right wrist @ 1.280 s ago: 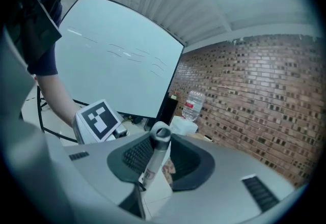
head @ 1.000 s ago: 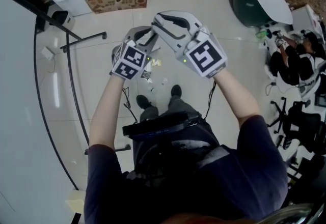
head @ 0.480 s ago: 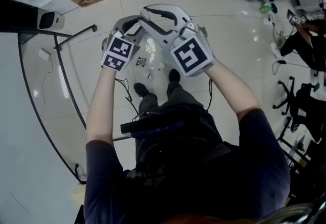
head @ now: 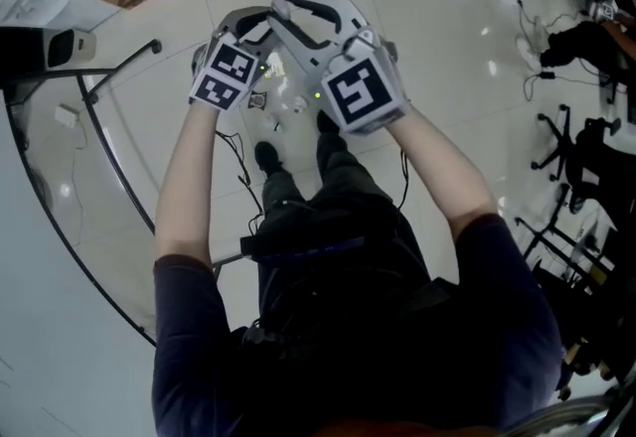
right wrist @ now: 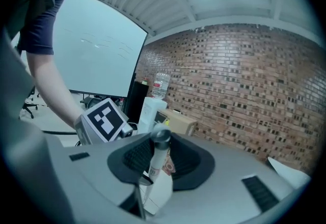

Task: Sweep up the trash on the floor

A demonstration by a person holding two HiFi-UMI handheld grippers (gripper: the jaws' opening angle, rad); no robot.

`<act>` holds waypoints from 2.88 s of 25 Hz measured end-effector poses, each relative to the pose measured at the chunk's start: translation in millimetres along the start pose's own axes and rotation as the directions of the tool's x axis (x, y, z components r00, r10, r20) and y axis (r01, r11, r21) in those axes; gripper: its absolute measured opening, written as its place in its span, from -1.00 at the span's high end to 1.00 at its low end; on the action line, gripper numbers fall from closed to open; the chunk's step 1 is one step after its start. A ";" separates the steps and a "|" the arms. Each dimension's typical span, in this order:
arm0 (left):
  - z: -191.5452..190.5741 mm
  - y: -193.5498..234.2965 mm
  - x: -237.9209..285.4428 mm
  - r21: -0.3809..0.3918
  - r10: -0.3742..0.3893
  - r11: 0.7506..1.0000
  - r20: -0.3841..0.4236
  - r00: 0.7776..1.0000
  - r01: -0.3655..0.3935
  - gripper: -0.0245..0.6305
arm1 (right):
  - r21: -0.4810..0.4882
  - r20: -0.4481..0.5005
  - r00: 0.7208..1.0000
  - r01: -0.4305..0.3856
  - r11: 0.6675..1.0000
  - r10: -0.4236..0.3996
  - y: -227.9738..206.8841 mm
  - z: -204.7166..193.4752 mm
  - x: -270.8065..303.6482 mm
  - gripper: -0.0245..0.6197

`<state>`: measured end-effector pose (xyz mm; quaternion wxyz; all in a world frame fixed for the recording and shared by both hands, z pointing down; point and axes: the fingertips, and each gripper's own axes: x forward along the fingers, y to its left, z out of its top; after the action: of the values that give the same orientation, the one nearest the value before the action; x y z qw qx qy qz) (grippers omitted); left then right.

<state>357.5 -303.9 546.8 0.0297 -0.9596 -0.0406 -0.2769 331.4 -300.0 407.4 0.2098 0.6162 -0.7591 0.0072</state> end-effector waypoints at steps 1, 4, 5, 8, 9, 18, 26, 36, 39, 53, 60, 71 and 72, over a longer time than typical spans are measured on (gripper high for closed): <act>-4.6 -3.3 4.2 -0.002 -0.007 1.000 -0.004 1.000 0.007 0.69 | 0.002 -0.013 1.000 0.011 1.000 -0.011 2.2 -6.4 -0.3 0.57; -19.2 -11.8 14.7 -0.012 -0.024 1.000 -0.020 1.000 0.023 0.69 | 0.008 -0.045 0.998 0.039 0.999 -0.038 9.0 -25.1 -0.5 0.57; -23.3 -14.7 18.4 -0.014 -0.029 0.999 -0.027 0.999 0.029 0.69 | 0.011 -0.055 0.997 0.047 0.999 -0.047 10.4 -31.3 -1.4 0.57; -34.3 -24.2 29.0 -0.004 -0.044 0.999 -0.058 0.997 0.044 0.68 | 0.022 -0.087 0.994 0.069 0.997 -0.067 12.6 -49.3 -6.4 0.57; -38.2 -26.9 32.1 0.007 -0.046 0.999 -0.071 0.996 0.047 0.68 | 0.026 -0.100 0.992 0.074 0.997 -0.071 13.6 -55.2 -7.9 0.57; -66.7 -47.2 47.1 0.022 -0.105 0.994 -0.097 0.990 0.108 0.67 | 0.048 -0.191 0.978 0.095 0.994 -0.084 31.5 -90.0 -17.8 0.57; -74.8 -77.1 43.3 -0.058 -0.340 0.940 -0.089 0.936 0.336 0.62 | 0.151 -0.208 0.974 0.117 0.982 -0.084 52.3 -94.0 -31.6 0.57; -102.7 -93.0 19.2 -0.131 -0.409 0.909 -0.109 0.906 0.395 0.59 | 0.158 -0.244 0.967 0.114 0.981 -0.072 97.8 -94.9 -33.6 0.57; -109.1 -100.2 13.0 -0.158 -0.444 0.892 -0.125 0.887 0.424 0.56 | 0.200 -0.245 0.966 0.135 0.970 -0.084 109.0 -94.9 -37.0 0.57; -121.4 -120.5 -7.7 -0.186 -0.487 0.870 -0.181 0.855 0.456 0.56 | 0.354 -0.236 0.969 0.154 0.923 -0.072 136.3 -93.6 -52.2 0.59; -126.5 -130.3 -14.8 -0.156 -0.487 0.873 -0.228 0.843 0.462 0.56 | 0.339 -0.219 0.976 0.092 0.936 -0.017 146.7 -93.4 -59.3 0.59; -129.3 -145.9 -43.3 -0.114 -0.515 0.855 -0.305 0.801 0.505 0.56 | 0.379 -0.178 0.983 0.031 0.925 0.040 164.3 -75.7 -67.5 0.59; -130.2 -147.7 -46.6 -0.106 -0.513 0.855 -0.314 0.799 0.508 0.56 | 0.377 -0.176 0.983 0.026 0.926 0.044 167.2 -74.2 -68.1 0.59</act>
<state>235.4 -170.3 637.1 -0.0477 -0.8528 -0.2895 -0.4319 207.8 -176.3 494.2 0.1552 0.6383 -0.7241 0.2100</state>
